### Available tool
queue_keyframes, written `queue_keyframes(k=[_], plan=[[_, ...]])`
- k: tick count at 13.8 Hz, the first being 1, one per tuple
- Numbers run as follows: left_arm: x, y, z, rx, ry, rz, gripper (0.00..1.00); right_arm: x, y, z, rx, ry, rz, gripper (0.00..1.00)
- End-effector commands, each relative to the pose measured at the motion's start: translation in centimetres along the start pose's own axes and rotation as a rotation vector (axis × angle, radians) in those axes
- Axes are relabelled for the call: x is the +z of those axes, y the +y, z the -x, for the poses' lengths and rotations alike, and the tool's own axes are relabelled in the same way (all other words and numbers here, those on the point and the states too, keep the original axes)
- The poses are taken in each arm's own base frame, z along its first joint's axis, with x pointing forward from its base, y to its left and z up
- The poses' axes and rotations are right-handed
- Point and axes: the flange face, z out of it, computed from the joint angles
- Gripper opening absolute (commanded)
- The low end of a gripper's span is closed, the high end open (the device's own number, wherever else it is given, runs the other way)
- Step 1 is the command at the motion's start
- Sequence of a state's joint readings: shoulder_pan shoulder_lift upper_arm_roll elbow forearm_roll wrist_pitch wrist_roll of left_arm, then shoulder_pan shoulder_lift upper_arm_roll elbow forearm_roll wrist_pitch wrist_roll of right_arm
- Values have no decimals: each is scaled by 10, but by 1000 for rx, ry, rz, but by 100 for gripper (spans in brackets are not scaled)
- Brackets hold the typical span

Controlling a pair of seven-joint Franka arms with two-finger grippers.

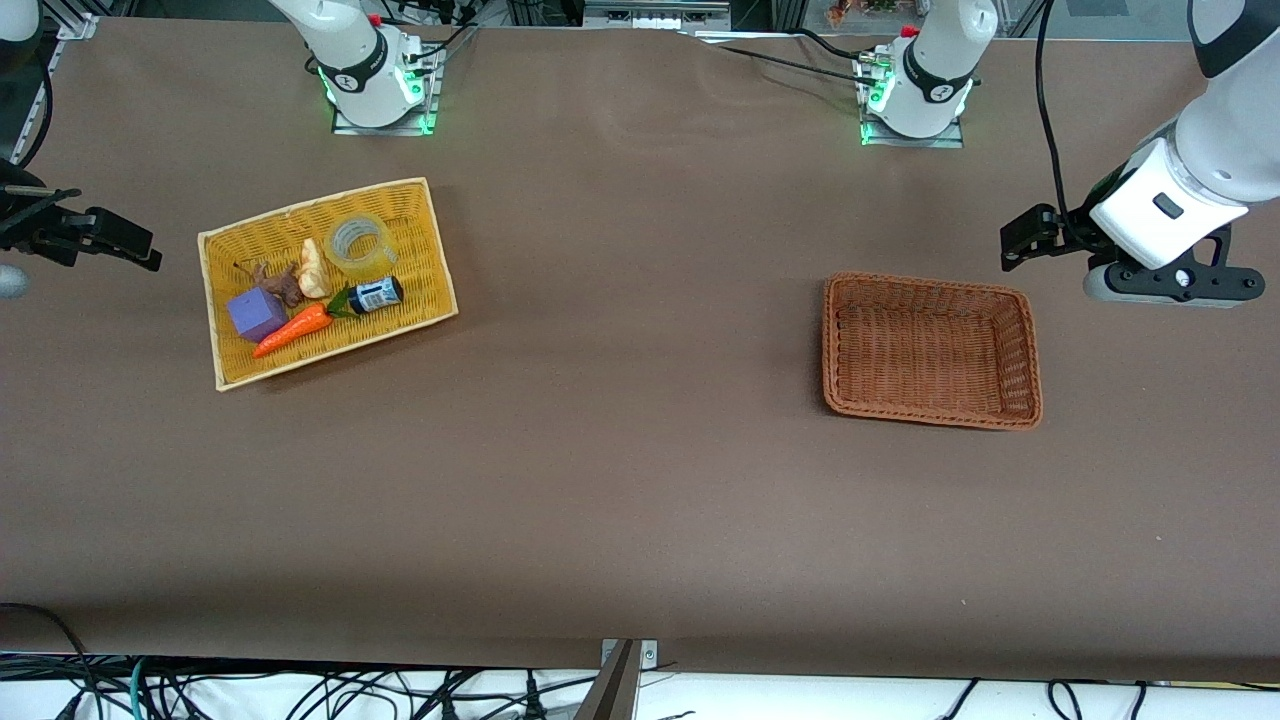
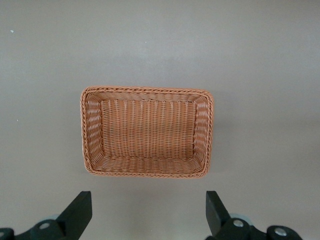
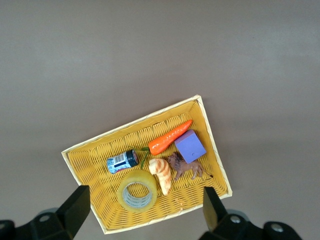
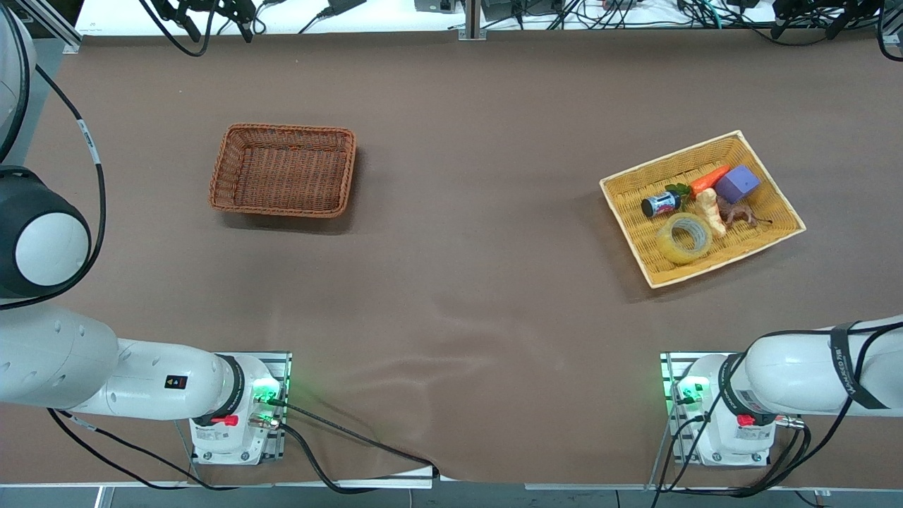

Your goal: Transfer tape with both arms

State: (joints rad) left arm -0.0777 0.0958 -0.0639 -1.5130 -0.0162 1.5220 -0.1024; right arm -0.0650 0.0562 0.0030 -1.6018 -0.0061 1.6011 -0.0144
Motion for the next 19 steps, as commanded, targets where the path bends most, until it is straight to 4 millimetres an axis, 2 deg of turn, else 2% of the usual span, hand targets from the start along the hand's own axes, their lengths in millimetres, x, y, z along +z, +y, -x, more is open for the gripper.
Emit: queue_keyframes(k=[1,19], plan=[[-8,-2,1,15,3,-20,100,-5,0,0,-14,3,6,100],[-14,0,-1,16,17,-23,100,-3,0,-1,-15,-1,4,100]])
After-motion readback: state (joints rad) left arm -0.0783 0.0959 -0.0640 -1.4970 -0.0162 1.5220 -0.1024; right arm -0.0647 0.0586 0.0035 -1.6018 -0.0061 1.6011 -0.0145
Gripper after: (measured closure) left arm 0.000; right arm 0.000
